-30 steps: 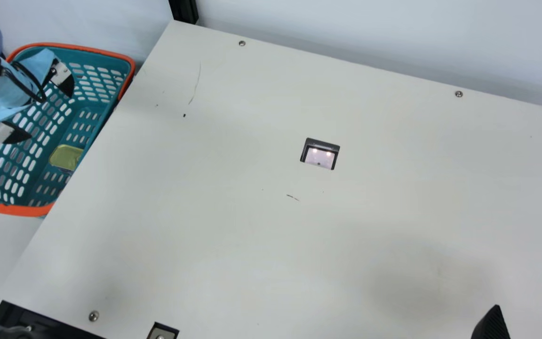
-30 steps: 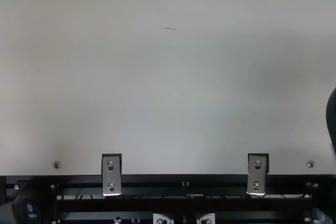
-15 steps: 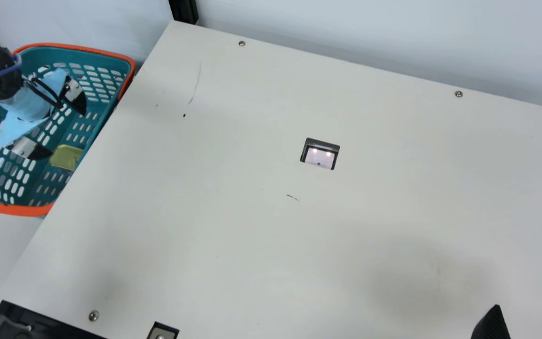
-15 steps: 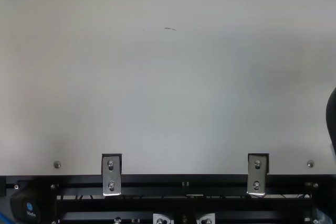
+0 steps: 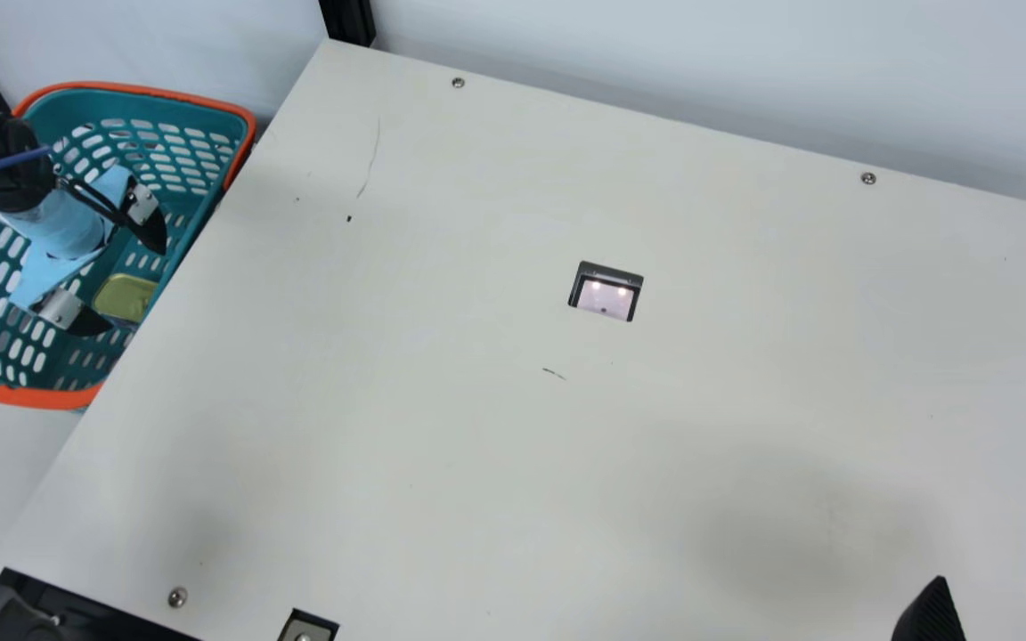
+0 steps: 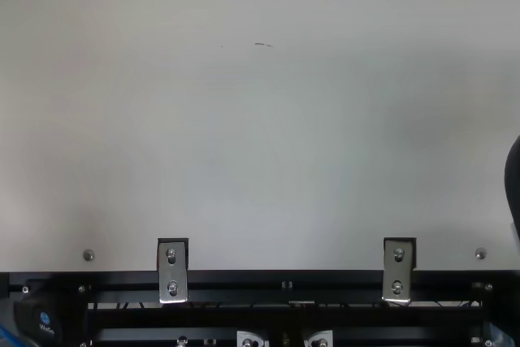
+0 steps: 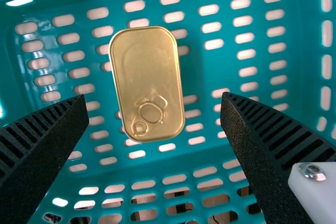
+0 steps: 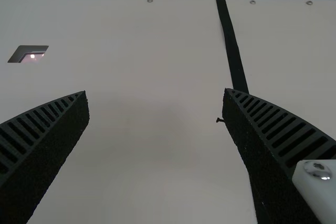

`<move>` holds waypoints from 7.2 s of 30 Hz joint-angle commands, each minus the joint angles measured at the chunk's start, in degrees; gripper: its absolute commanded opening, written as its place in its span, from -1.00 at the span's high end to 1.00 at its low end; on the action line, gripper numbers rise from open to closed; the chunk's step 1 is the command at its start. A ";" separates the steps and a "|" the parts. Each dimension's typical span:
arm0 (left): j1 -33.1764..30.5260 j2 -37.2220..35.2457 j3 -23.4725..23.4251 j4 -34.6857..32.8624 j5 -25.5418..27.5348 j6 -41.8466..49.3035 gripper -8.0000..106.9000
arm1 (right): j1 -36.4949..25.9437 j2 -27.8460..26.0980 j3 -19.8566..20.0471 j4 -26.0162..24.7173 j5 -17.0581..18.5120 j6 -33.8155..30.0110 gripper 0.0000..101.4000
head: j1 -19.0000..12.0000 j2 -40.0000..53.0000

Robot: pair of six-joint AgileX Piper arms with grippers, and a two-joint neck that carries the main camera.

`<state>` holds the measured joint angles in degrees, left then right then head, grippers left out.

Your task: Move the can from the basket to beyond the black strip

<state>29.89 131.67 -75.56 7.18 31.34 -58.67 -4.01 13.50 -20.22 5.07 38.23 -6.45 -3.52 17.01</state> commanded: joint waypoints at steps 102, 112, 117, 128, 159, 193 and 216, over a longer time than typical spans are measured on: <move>-21.04 -61.34 18.53 -15.04 13.31 34.99 0.68 | 0.00 0.00 0.00 0.06 0.00 0.00 -1.00 | -1.86 2.15; -22.64 -63.25 19.36 -12.72 13.66 36.05 0.68 | 0.00 0.00 0.00 0.06 0.00 0.00 -1.00 | -1.86 2.15; -22.26 -63.21 19.31 -13.06 13.70 36.59 0.68 | 0.00 0.00 0.00 0.06 0.00 0.00 -1.00 | -1.86 2.15; -20.10 -62.49 12.22 -20.24 24.50 39.60 0.68 | 0.00 0.00 0.00 0.06 0.00 0.00 -1.00 | -1.86 2.15; -17.89 -60.16 17.03 -46.78 38.56 46.75 0.68 | 0.00 0.00 0.00 0.06 0.00 0.00 -1.00 | -1.86 2.15; -16.88 -60.15 19.95 -51.14 38.54 45.55 0.68 | 0.00 0.00 0.00 0.06 0.00 0.00 -1.00 | -1.62 1.11; -34.57 -56.00 6.75 -37.94 38.56 61.74 0.68 | 0.00 0.00 0.00 0.06 0.00 0.00 -1.00 | 3.45 -18.87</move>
<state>-2.97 75.42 -68.67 -30.90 69.92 1.35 -4.01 13.50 -20.22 5.13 38.23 -6.45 0.00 -1.76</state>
